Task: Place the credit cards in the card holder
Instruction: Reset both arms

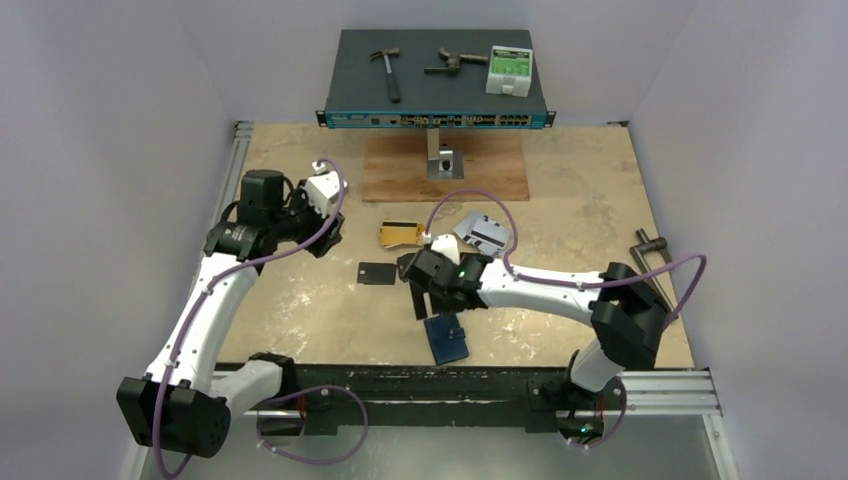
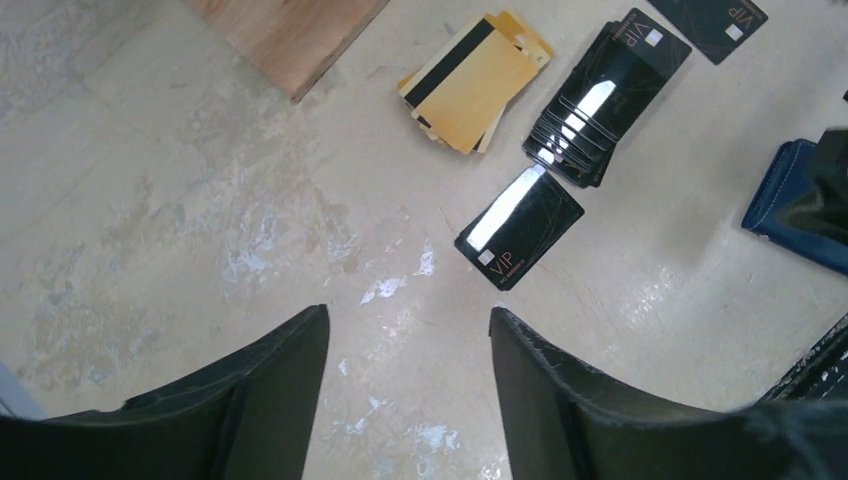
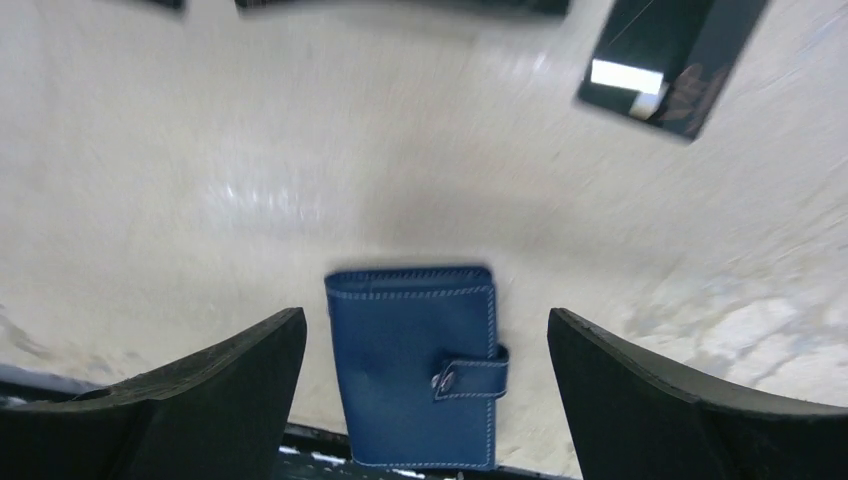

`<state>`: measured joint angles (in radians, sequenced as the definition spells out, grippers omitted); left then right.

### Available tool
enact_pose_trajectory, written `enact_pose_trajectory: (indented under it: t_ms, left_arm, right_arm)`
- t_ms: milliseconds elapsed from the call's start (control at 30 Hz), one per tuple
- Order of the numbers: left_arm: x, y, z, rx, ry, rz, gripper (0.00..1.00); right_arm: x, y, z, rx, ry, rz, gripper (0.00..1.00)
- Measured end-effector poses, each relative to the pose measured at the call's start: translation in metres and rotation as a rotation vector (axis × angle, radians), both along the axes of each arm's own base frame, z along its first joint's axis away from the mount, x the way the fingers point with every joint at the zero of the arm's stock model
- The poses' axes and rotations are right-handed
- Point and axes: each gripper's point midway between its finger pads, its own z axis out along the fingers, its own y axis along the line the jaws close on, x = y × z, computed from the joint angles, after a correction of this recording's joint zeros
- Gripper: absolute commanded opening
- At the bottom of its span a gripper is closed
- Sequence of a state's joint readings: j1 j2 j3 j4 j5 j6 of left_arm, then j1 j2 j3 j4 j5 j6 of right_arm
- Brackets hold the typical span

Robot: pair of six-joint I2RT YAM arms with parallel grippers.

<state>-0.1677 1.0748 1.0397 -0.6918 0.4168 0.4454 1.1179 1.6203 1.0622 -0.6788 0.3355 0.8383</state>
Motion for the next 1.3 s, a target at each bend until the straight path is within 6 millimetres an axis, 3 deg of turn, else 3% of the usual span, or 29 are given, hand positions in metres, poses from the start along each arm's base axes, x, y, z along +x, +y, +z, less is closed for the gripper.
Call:
enact_pose_trajectory:
  t_ms: [33, 100, 167, 267, 367, 433, 500, 567, 633, 833, 933, 1067, 1167, 1300]
  left_arm:
    - [0.001, 0.002, 0.0, -0.002, 0.0, 0.011, 0.75]
    - [0.004, 0.005, 0.004, -0.012, 0.0, 0.037, 0.77]
    - [0.008, 0.007, 0.009, -0.024, -0.004, 0.056, 0.8]
    - [0.015, 0.012, 0.02, -0.049, -0.014, 0.09, 0.97]
    - [0.024, 0.026, 0.026, -0.11, 0.0, 0.161, 1.0]
    - [0.034, 0.042, 0.022, -0.167, 0.039, 0.226, 1.0]
    - [0.045, 0.057, 0.012, -0.23, 0.089, 0.29, 1.0]
    - [0.058, 0.073, -0.005, -0.301, 0.132, 0.357, 1.0]
    - [0.061, 0.086, -0.03, -0.348, 0.167, 0.421, 1.0]
    - [0.05, 0.089, -0.095, -0.392, 0.16, 0.482, 1.0]
    - [0.048, 0.088, -0.114, -0.417, 0.054, 0.492, 1.0]
    - [0.045, 0.085, -0.133, -0.463, -0.068, 0.492, 1.0]
    - [0.053, 0.086, -0.13, -0.485, -0.145, 0.482, 1.0]
    - [0.065, 0.086, -0.112, -0.489, -0.239, 0.46, 1.0]
  right_arm:
    - [0.009, -0.002, 0.007, 0.009, -0.018, -0.016, 0.91]
    - [0.032, -0.004, 0.032, 0.049, -0.063, -0.057, 0.91]
    - [0.056, -0.006, 0.059, 0.098, -0.123, -0.095, 0.98]
    - [0.092, -0.021, 0.104, 0.171, -0.231, -0.174, 0.99]
    - [0.124, -0.061, 0.13, 0.197, -0.329, -0.284, 0.99]
    - [0.144, -0.099, 0.136, 0.204, -0.398, -0.38, 0.99]
    - [0.16, -0.152, 0.133, 0.188, -0.494, -0.5, 0.99]
    - [0.163, -0.206, 0.124, 0.135, -0.604, -0.61, 0.99]
    - [0.159, -0.241, 0.114, 0.064, -0.687, -0.674, 0.99]
    - [0.17, -0.306, 0.095, -0.113, -0.849, -0.809, 0.99]
    - [0.17, -0.324, 0.082, -0.142, -0.904, -0.84, 0.99]
    - [0.167, -0.335, 0.06, -0.17, -0.941, -0.823, 0.99]
    - [0.17, -0.334, 0.054, -0.167, -0.966, -0.796, 0.99]
    - [0.18, -0.332, 0.067, -0.138, -1.034, -0.784, 0.98]
